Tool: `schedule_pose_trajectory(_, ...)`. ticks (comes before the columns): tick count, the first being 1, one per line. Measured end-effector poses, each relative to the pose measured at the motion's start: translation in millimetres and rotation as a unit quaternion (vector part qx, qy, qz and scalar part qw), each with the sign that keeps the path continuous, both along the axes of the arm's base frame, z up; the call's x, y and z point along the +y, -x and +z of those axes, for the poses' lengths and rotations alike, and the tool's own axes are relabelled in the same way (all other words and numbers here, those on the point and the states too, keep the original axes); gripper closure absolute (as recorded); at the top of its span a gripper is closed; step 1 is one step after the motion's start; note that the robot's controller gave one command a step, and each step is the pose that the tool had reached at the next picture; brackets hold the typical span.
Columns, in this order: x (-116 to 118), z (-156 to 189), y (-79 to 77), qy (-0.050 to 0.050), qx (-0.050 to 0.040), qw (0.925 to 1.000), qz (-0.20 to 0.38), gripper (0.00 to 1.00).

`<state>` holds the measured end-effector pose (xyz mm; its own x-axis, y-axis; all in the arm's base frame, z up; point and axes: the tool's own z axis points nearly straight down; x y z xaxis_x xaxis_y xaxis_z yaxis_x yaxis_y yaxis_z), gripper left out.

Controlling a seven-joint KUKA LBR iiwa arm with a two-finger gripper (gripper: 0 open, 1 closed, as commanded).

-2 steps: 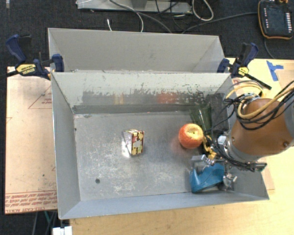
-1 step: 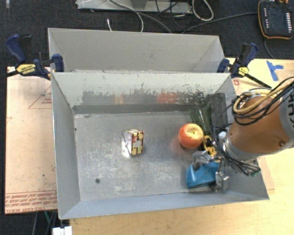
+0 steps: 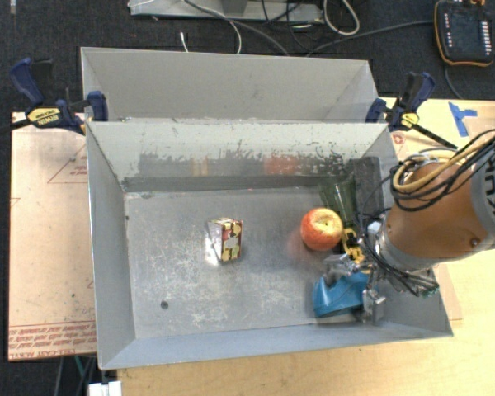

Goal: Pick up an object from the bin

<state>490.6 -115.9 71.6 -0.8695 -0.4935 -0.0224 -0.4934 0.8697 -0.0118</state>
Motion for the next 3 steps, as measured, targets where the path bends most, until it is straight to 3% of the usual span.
schedule_pose_trajectory(3, 3, 57, 3.2, -0.003, 0.0053, 1.0, 0.0, 1.0)
